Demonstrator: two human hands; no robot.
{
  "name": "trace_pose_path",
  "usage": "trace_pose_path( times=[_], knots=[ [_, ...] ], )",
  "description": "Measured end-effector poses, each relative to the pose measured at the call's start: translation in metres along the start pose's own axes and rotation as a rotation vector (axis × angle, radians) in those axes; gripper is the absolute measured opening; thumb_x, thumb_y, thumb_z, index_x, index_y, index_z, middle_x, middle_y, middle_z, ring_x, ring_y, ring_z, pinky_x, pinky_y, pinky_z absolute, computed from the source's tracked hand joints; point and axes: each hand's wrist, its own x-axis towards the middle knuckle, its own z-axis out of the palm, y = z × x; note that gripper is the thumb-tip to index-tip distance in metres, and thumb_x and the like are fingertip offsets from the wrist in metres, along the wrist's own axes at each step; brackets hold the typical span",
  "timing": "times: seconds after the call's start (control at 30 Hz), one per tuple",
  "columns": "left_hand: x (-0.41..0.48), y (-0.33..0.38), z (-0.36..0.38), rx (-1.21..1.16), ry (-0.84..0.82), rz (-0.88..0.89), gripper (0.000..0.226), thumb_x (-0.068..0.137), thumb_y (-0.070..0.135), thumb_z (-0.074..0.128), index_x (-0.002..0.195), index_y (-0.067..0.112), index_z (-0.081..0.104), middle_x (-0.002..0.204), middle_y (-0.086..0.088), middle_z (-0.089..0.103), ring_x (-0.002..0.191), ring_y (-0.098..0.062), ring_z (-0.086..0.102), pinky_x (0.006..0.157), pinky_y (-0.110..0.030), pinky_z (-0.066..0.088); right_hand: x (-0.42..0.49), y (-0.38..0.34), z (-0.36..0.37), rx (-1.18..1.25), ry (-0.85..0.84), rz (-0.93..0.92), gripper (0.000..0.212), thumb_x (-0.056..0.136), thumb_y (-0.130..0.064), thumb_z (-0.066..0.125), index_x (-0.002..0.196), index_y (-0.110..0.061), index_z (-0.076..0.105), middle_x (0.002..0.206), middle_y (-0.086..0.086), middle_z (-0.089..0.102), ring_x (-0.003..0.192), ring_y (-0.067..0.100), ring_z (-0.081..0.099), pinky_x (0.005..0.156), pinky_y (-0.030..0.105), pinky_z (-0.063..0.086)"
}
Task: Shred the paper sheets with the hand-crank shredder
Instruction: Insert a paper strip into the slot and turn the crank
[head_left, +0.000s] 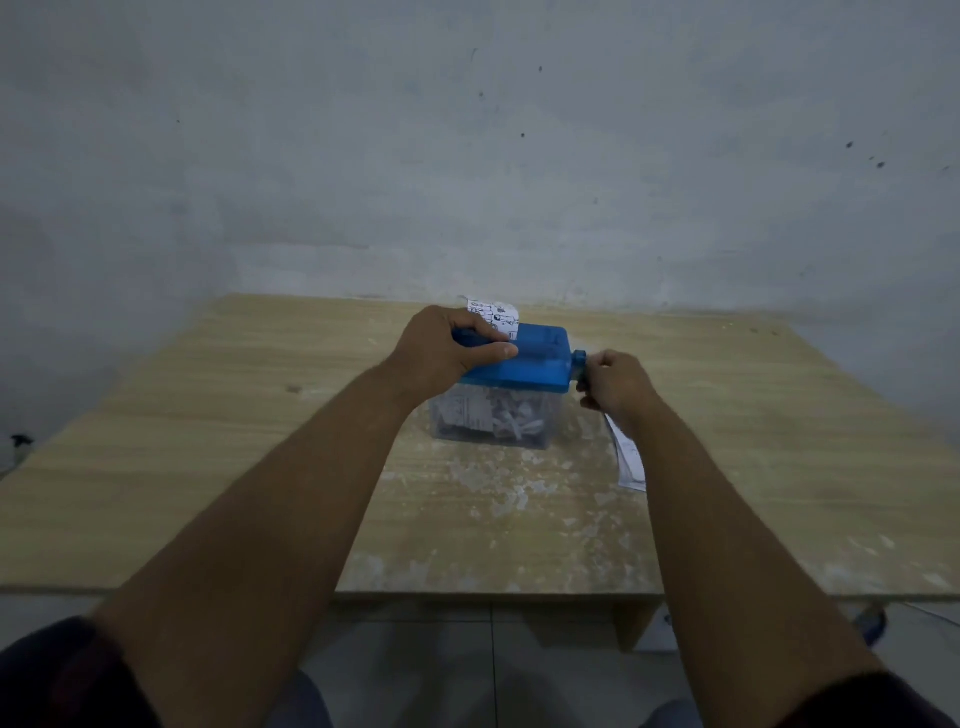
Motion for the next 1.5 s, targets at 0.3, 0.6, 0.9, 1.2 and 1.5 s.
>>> trace_pose_path(
  times=[0.3, 0.6, 0.9, 1.2, 1.5],
  knots=[
    [-0.001, 0.001, 0.003, 0.0, 0.024, 0.016, 0.014, 0.083, 0.032, 0.091, 0.089, 0.021, 0.086, 0.085, 0.015, 0.079, 0.085, 0.0, 0.071, 0.07, -0.01, 0.049, -0.055, 0.025, -0.012, 0.111, -0.048, -0.062, 0.028, 0.106, -0.018, 0.058, 0.079, -0.009, 0.061, 0.069, 0.01, 0.06, 0.063, 0.021, 0.054, 0.068, 0.036, 0.053],
    [-0.001, 0.001, 0.0, 0.015, 0.011, -0.006, 0.016, 0.084, 0.033, 0.089, 0.093, 0.021, 0.086, 0.093, 0.008, 0.079, 0.087, -0.001, 0.07, 0.066, -0.011, 0.049, -0.07, -0.02, -0.041, 0.026, -0.02, -0.381, 0.003, 0.105, -0.016, 0.062, 0.106, -0.015, 0.064, 0.08, 0.004, 0.069, 0.07, 0.019, 0.066, 0.081, 0.049, 0.058],
    [-0.001, 0.003, 0.0, 0.023, -0.006, -0.009, 0.011, 0.085, 0.03, 0.089, 0.093, 0.023, 0.086, 0.094, 0.011, 0.08, 0.086, 0.004, 0.069, 0.065, -0.008, 0.049, -0.008, -0.056, -0.036, -0.042, 0.029, -0.419, 0.011, 0.106, -0.015, 0.06, 0.104, -0.005, 0.064, 0.093, 0.008, 0.069, 0.076, 0.015, 0.064, 0.066, 0.021, 0.056],
    [-0.001, -0.002, 0.001, 0.005, 0.008, -0.002, 0.013, 0.083, 0.034, 0.09, 0.09, 0.025, 0.085, 0.098, 0.01, 0.081, 0.096, -0.003, 0.072, 0.079, -0.019, 0.059, 0.019, -0.018, -0.012, -0.126, -0.021, -0.254, 0.016, 0.108, -0.02, 0.055, 0.098, -0.007, 0.057, 0.088, 0.009, 0.065, 0.07, 0.019, 0.062, 0.072, 0.04, 0.063],
    [-0.001, -0.003, 0.004, -0.047, 0.029, 0.002, 0.013, 0.082, 0.025, 0.091, 0.092, 0.019, 0.085, 0.105, 0.007, 0.08, 0.099, -0.003, 0.073, 0.083, -0.02, 0.06, -0.033, 0.037, -0.002, -0.012, -0.024, -0.11, 0.024, 0.108, -0.017, 0.052, 0.084, -0.014, 0.053, 0.074, 0.006, 0.061, 0.058, 0.017, 0.055, 0.07, 0.042, 0.053]
  ],
)
